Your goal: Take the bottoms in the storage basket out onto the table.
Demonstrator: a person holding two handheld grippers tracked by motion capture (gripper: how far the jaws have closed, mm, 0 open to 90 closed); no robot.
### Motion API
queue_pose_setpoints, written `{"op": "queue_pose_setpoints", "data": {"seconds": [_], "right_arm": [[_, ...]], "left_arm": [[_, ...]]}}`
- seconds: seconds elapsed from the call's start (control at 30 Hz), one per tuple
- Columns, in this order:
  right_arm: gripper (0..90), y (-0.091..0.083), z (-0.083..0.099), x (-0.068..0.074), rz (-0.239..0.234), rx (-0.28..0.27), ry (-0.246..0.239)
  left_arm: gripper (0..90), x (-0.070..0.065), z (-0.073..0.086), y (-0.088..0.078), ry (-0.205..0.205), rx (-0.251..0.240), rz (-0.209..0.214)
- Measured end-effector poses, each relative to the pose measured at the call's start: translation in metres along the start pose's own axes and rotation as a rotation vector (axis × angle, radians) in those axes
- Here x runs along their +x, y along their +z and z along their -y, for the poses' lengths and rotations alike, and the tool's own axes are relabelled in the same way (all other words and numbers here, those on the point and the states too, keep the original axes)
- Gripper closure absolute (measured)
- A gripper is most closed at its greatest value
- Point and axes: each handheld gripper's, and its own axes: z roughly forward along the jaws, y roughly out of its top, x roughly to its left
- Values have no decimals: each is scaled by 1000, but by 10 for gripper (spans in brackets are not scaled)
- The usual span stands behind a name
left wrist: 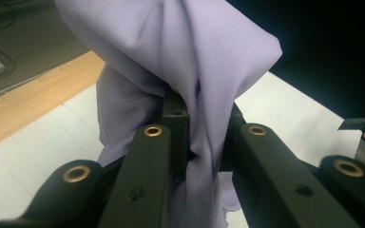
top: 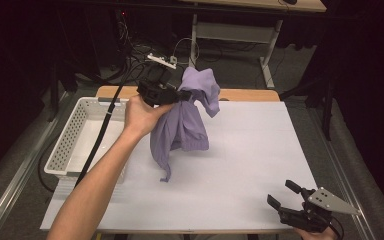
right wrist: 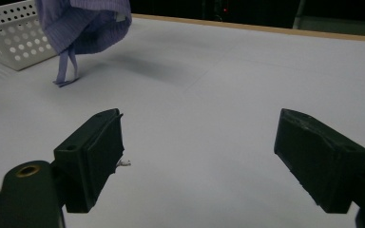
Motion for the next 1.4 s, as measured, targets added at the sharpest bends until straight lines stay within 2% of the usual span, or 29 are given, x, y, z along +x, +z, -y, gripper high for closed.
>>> {"op": "queue_pose_setpoints", "data": {"seconds": [0.3, 0.53, 0.87, 1.4], "right_arm": [[175, 0, 0, 0, -3, -1, 1], [174, 0, 0, 1, -7, 0, -5], [175, 0, 0, 1, -7, 5, -8], [174, -1, 0, 1, -10, 1, -13]], "left_arm": [[781, -2, 6, 28, 23, 27, 9], [779, 3, 17, 46, -22, 32, 38], [778, 10, 39, 58, -46, 38, 28], [762, 14, 56, 75, -65, 84, 28]]}}
